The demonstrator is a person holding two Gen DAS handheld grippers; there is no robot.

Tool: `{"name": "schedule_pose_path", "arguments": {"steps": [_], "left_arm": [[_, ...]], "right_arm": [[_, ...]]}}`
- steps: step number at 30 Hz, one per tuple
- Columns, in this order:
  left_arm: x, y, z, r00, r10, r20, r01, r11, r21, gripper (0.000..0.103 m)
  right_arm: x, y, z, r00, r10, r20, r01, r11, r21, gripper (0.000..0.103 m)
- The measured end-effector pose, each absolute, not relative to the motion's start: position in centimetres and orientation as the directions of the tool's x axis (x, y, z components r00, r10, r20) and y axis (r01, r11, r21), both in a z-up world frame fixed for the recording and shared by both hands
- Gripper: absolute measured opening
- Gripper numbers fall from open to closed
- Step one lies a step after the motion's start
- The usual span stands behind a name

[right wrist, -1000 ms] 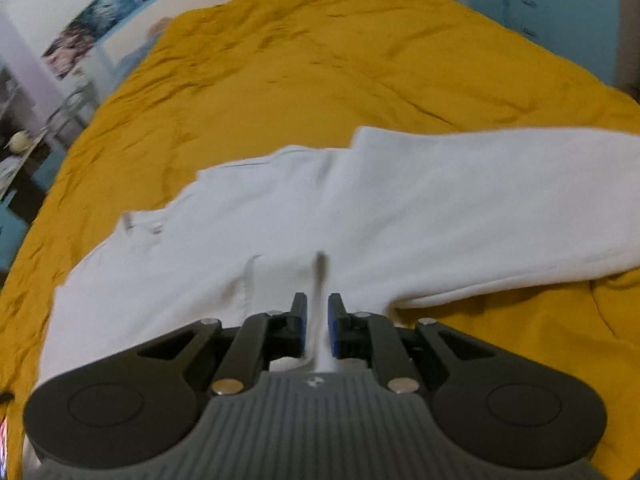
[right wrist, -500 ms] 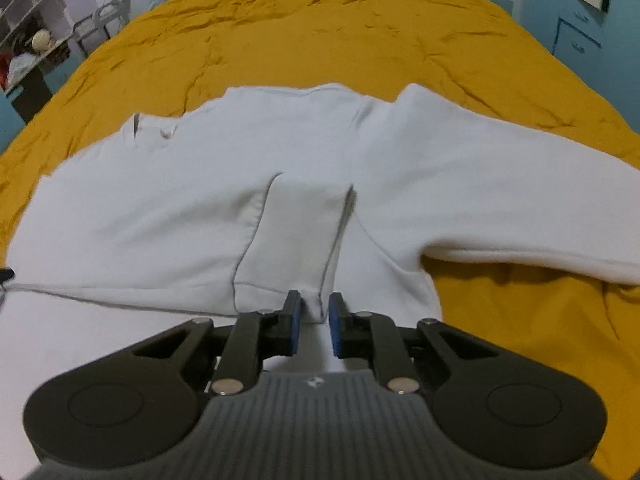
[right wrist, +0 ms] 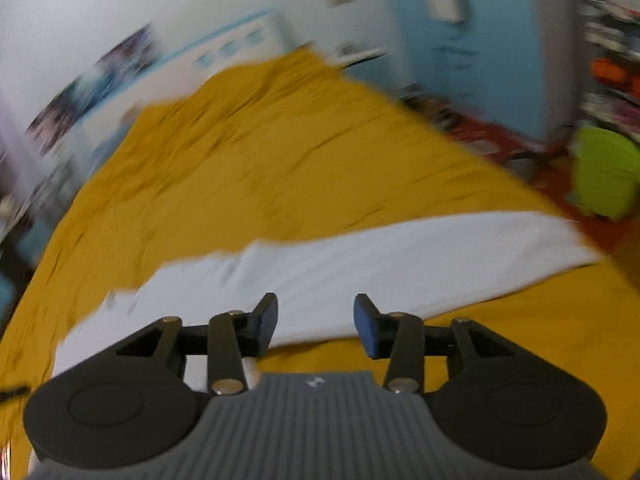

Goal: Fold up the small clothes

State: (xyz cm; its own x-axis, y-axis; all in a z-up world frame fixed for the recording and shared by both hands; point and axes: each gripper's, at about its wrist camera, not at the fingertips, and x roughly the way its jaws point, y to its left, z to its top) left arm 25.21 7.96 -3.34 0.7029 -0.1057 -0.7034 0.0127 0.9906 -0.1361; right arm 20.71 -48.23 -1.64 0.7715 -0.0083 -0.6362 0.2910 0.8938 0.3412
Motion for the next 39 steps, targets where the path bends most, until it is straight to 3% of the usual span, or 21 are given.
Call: {"name": "schedule_pose_path", "arguments": {"steps": [2,7,15,19,25,30,39], "left_arm": [[25.2,6.8,-3.7,0.697,-0.119,-0.707,0.02,0.989,-0.147,0.063],[25.6,4.7,-5.3,0.653,-0.106,-0.75,0.02,0.992,-0.123,0.064],[25.9,3.3,-7.0,0.589,-0.012,-0.808,-0.049,0.998,-0.051,0.064],[26.5,3.1,-7.5,0.571,0.022,-0.821,-0.078,0.997,-0.028,0.064],[26.9,2.8,-8.3,0.554,0.039,-0.832,-0.099,0.995,-0.019,0.064],[26.7,3.8,-7.9,0.574,0.048,-0.818,-0.116,0.993,-0.024,0.064],[25.1,7.0,-6.3,0.636,0.016,-0.771,-0.15,0.983,-0.103,0.064]], "right_arm": [[18.7,-52.3,-1.5,0.772,-0.069,-0.632,0.384,0.843,0.378,0.047],[14.8,-62.3,-4.6,0.768,-0.125,-0.629,0.552,0.628,0.549,0.048],[15.2,-71.9,-12.6,0.758,-0.098,-0.645,0.631,0.363,0.686,0.047],[16.3,-74.3,-15.7,0.758,-0.084,-0.646,0.64,0.283,0.714,0.035],[19.2,-76.0,-17.7,0.743,-0.095,-0.662,0.658,0.283,0.698,0.007],[20.2,-74.4,-13.9,0.755,-0.152,-0.637,0.631,0.431,0.645,0.002],[25.3,-61.3,2.0,0.893,-0.083,-0.443,0.35,0.747,0.565,0.002]]}}
